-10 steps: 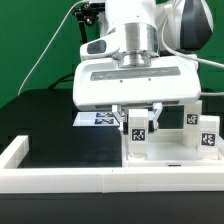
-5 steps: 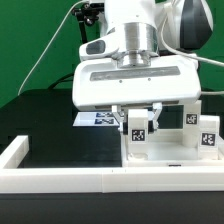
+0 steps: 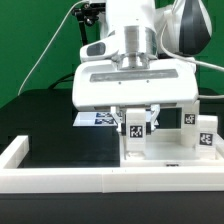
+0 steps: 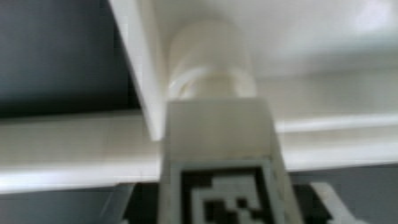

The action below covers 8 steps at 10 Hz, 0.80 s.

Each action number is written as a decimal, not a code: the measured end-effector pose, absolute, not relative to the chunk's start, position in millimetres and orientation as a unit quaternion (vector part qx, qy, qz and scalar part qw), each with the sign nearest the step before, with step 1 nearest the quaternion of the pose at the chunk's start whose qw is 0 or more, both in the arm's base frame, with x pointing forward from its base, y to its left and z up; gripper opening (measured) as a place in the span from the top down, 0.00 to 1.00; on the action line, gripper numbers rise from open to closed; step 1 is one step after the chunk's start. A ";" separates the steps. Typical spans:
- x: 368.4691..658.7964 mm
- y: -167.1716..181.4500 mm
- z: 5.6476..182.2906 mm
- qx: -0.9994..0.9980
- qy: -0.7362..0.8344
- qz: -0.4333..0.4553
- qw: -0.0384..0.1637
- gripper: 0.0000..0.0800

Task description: Assemble square table

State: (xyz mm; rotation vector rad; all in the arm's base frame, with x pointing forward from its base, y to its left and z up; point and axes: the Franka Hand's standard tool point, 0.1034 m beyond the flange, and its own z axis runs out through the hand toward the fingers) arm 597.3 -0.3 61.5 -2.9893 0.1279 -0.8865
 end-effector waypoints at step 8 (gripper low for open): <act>597.0 0.7 58.6 -0.963 0.041 -0.266 0.019 0.23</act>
Offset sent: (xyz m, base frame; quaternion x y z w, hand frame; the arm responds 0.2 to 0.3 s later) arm 0.0000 0.0000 0.0000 0.0000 0.0000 0.0000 1.0000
